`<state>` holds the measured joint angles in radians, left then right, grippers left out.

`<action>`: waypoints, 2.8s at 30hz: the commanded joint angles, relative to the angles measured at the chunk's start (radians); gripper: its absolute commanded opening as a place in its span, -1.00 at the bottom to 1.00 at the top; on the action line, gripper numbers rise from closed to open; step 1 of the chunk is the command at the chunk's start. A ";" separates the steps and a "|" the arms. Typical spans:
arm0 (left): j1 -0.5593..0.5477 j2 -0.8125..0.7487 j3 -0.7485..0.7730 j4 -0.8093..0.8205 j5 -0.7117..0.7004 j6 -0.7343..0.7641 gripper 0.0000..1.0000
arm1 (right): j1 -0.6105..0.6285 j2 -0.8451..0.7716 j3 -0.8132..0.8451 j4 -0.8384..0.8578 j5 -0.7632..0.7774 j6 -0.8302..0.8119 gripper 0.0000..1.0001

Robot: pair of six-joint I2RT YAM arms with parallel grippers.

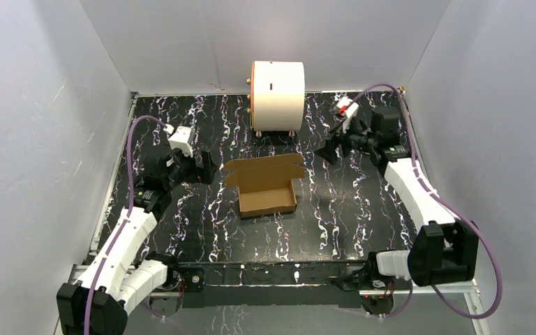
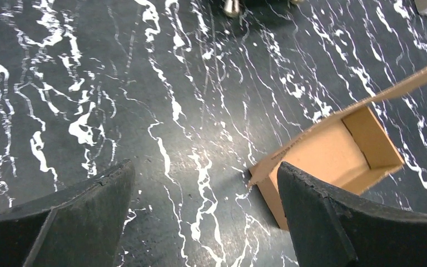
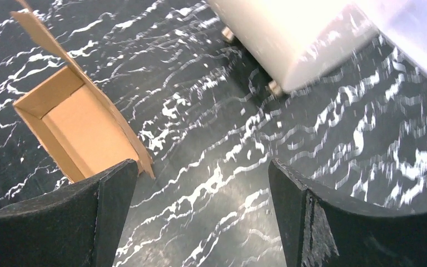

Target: Fold the paper box

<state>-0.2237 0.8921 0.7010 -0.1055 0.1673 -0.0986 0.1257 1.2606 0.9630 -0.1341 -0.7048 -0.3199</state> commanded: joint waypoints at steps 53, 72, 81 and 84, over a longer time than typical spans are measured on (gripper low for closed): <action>-0.198 0.432 0.324 -0.315 0.199 0.170 -0.68 | 0.389 0.276 0.249 -0.434 0.181 -0.328 -0.99; -0.255 0.450 0.326 -0.195 -0.059 -0.203 -1.00 | 0.540 0.198 0.196 -0.206 0.621 0.209 -1.00; -0.264 0.454 0.309 -0.021 -0.148 -0.377 -1.00 | 0.634 0.216 0.206 -0.102 0.872 0.537 -1.00; -0.273 0.461 0.299 0.022 -0.153 -0.406 -1.00 | 0.657 0.246 0.207 -0.077 0.938 0.631 -1.00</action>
<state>-0.4717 1.3544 0.9886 -0.2134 0.0021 -0.4007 0.7444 1.4891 1.1618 -0.3439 0.1402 0.1162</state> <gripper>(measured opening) 0.014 0.062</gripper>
